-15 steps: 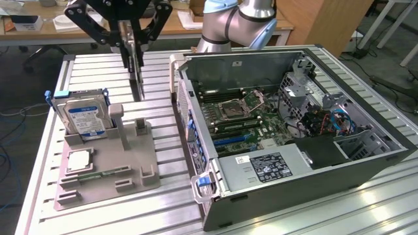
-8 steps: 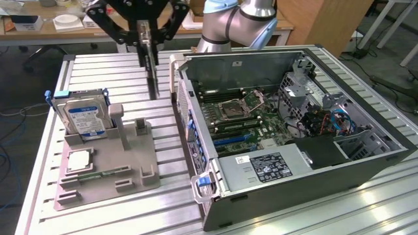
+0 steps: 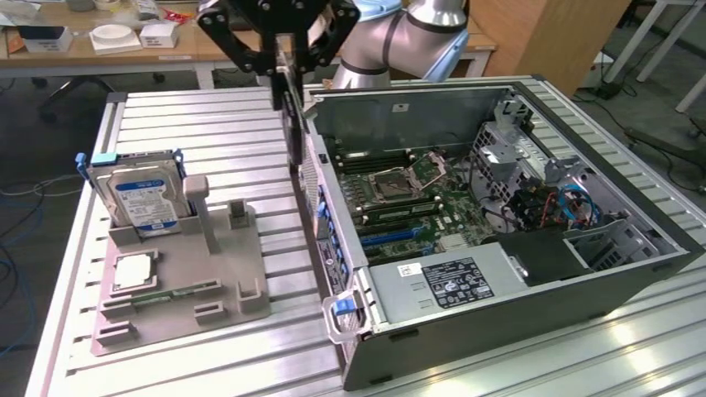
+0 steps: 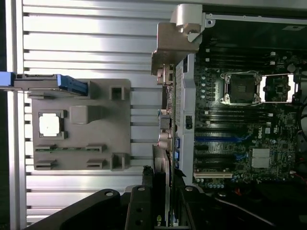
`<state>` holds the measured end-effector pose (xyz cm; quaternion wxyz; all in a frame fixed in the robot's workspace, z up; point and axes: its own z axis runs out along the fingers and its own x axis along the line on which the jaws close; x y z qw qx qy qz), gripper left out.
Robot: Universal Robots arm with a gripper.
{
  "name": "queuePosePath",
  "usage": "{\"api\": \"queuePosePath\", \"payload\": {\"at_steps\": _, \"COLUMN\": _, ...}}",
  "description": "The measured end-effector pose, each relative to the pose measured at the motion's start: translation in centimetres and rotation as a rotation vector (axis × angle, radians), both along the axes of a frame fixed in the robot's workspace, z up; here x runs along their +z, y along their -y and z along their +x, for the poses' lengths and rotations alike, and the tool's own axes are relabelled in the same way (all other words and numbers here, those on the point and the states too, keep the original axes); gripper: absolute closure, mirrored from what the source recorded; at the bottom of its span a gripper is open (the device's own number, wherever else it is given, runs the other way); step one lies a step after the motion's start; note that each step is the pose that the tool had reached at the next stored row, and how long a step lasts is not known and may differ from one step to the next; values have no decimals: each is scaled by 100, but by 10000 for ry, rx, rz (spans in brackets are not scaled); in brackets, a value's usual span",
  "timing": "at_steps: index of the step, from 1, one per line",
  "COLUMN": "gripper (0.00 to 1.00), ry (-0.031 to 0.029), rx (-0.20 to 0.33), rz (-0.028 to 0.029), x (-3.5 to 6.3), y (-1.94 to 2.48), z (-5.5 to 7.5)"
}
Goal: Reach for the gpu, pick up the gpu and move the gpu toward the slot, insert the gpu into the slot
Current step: 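Pick up the gpu and move the gpu toward the slot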
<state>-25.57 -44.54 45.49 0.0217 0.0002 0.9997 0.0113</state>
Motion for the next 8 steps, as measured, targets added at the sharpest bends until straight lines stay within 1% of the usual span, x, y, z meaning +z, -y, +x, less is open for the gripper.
{"api": "queuePosePath", "payload": {"at_steps": 3, "gripper": 74, "ry": 0, "rx": 0, "rz": -1, "x": 0, "y": 0, "z": 74}}
{"api": "queuePosePath", "payload": {"at_steps": 8, "gripper": 74, "ry": 0, "rx": -1, "rz": -1, "x": -4, "y": 0, "z": 151}}
